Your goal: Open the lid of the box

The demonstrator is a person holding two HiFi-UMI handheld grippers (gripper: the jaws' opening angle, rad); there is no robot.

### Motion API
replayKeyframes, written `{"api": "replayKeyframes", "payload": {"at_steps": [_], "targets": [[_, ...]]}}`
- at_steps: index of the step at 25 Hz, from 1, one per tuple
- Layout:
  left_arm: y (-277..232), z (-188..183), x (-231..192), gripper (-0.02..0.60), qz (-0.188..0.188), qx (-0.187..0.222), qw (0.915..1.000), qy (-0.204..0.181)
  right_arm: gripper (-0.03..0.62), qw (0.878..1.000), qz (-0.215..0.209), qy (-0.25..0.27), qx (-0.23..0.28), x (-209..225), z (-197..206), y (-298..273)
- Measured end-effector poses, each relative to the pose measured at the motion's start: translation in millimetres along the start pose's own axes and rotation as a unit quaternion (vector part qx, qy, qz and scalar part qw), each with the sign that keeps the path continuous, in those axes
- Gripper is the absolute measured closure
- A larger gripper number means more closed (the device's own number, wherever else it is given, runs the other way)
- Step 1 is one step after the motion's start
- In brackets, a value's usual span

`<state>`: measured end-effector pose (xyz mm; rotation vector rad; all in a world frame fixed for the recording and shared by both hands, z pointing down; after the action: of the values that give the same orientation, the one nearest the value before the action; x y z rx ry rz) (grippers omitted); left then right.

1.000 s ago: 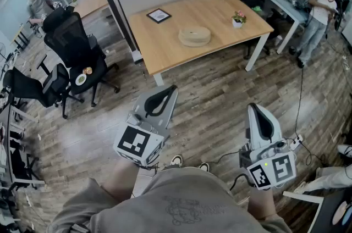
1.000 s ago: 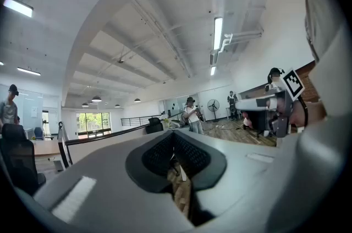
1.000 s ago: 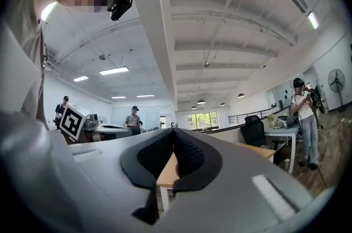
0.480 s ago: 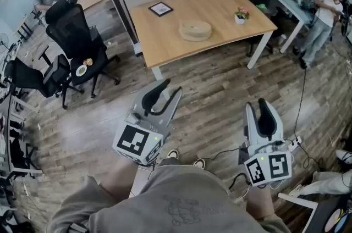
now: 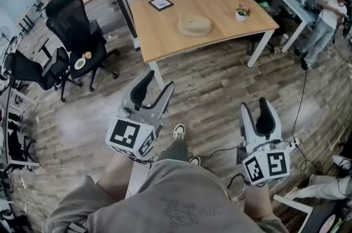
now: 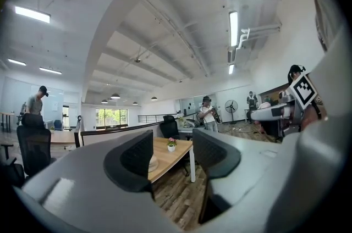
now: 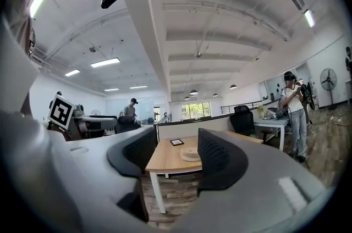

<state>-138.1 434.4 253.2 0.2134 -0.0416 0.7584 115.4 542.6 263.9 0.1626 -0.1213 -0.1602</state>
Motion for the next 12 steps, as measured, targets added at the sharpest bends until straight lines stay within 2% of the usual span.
{"api": "replayKeyframes", "payload": {"at_steps": [6, 12], "targets": [[-22, 23, -13, 0.356, -0.003, -0.015, 0.9999, 0.006, 0.368, 1.0, -0.021, 0.008, -0.016, 7, 13, -31], [-62, 43, -48, 0.356, -0.007, -0.014, 0.9997, 0.019, 0.368, 0.999, -0.029, 0.004, -0.037, 18, 29, -85]]}}
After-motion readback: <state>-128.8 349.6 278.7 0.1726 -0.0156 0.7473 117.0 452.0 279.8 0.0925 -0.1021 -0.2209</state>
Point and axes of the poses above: the fingertips, and each gripper's own axes: y backward along the fingers, x to its right, z out of its underside, the point moved 5 cm from there along y, backward along the fingers, and after that the axes turned 10 degrees about x, right-handed, at the moved point
